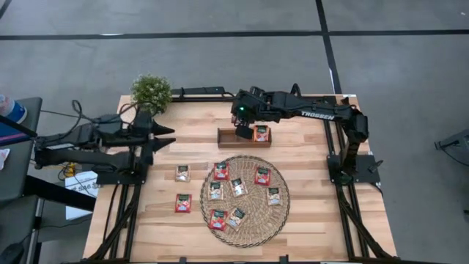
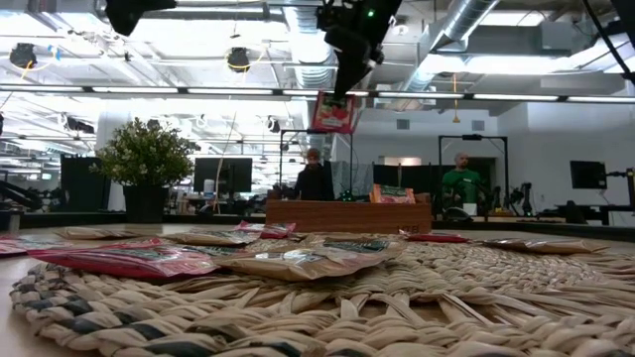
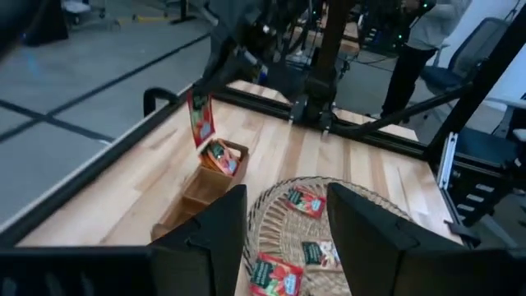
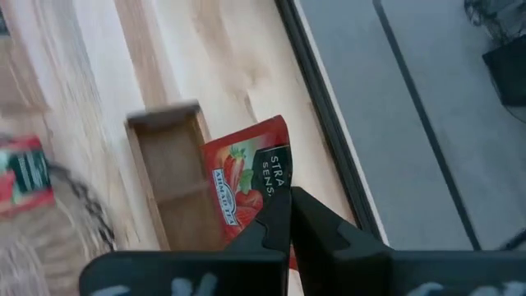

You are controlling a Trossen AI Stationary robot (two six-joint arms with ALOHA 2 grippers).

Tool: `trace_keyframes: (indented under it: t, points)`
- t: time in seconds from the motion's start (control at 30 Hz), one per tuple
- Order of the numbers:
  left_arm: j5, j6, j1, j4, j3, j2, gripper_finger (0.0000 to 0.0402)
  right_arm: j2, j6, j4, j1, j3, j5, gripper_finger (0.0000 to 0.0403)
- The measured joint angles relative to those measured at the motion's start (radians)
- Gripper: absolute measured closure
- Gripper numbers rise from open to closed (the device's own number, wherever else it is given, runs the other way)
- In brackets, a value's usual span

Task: Pick & Place Tea
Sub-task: Put the red tea bag in the middle of the wooden organizer

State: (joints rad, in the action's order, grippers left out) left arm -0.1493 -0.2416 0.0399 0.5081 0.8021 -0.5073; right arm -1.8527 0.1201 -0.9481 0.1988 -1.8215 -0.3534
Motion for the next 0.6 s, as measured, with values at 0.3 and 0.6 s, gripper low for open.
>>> trace_keyframes:
  t: [0.3, 0.6]
  points:
    - [0.108, -0.004, 0.0, -0.062, -0.181, 0.143, 0.024, -0.002, -0.014, 0.135, 0.007, 0.116, 0.027, 0.0403]
    - [0.111, -0.037, 0.0, -0.137, -0.305, 0.254, 0.024, 0.0, 0.018, 0.129, 0.004, 0.218, 0.052, 0.0403]
